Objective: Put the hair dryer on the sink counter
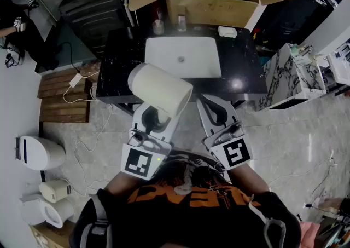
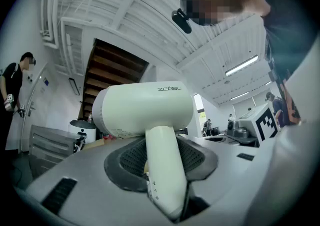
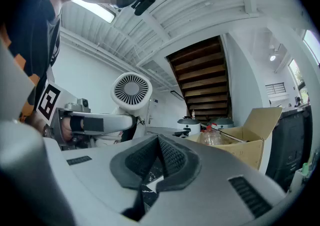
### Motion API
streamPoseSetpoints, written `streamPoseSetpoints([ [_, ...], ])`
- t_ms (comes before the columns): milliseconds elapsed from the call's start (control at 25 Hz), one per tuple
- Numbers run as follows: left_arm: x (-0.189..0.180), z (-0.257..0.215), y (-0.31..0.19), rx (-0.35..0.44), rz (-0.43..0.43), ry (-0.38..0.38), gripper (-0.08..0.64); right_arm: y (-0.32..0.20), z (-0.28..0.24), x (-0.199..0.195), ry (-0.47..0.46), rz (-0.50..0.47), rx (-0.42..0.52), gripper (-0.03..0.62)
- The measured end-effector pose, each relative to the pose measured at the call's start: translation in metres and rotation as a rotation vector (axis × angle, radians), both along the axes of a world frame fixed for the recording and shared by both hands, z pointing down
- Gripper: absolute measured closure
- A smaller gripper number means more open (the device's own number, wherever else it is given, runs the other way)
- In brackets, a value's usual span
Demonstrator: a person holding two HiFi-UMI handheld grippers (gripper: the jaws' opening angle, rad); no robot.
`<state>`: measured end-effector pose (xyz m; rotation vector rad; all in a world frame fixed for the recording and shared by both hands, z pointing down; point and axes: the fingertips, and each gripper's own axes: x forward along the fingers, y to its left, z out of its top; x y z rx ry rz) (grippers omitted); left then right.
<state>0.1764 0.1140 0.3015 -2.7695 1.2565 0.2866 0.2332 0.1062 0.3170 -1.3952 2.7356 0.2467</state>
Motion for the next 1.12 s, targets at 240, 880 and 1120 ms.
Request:
streamPoseSetpoints([
  [240,-0.01,0.001,-0.014,-0.009,-0.008,-0.003,0.383,-0.012,0.006,-0.01,0.027,-0.01,-0.012,0.578],
  [880,-0.056,0.008,-0.07,-0.038,0.008,-0.017,0.383,-0.071,0.014,-0.054,0.031,0.002,-0.054,0.578],
  [1120,-0.085,0.01,-0.096,-0.042,0.003,-0.016,0.383,-0.099,0.014,-0.079,0.031,0.012,-0.054,0.578],
])
